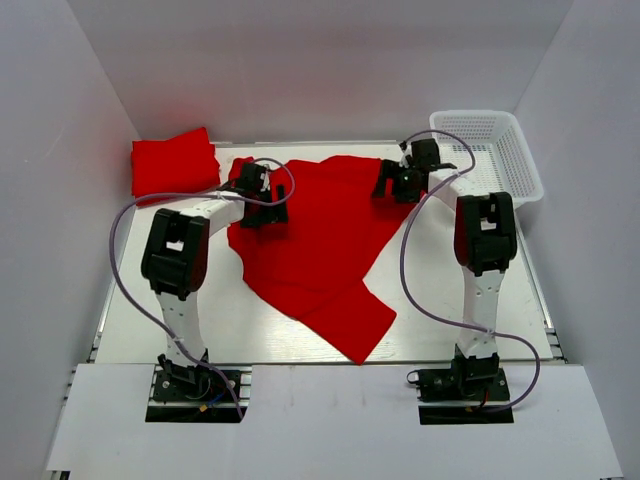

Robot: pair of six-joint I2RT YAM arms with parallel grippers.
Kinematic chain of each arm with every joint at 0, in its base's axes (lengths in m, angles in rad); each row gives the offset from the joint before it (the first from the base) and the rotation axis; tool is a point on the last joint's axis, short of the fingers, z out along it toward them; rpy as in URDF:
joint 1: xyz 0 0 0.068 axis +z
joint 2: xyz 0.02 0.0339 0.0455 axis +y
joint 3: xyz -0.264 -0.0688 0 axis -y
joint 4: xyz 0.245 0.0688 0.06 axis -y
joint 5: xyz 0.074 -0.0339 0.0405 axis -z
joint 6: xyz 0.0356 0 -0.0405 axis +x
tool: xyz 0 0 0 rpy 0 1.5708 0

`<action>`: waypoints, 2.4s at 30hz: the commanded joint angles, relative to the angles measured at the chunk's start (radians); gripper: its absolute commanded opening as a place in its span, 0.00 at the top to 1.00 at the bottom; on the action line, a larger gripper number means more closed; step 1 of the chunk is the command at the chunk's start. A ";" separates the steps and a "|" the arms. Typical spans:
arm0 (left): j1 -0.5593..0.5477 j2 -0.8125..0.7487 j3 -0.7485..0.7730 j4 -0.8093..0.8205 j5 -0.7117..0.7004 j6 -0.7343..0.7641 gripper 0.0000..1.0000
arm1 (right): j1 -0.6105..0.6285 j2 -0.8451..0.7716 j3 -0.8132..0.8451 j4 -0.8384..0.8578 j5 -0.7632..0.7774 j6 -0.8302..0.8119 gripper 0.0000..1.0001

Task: Fold and stack the t-shirts
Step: Flatten out the tshirt

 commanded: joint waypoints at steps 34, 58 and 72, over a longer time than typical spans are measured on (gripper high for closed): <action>0.030 0.351 0.877 -0.228 0.040 0.242 0.00 | 0.018 -0.773 -0.673 -0.015 0.035 0.124 0.10; -0.042 -0.970 -0.723 -0.572 0.252 -0.304 0.00 | -0.021 -1.130 -0.942 -0.193 0.417 0.322 0.10; -0.061 -0.860 -0.835 -0.328 0.206 -0.313 0.19 | -0.038 -1.118 -0.970 -0.200 0.402 0.322 0.10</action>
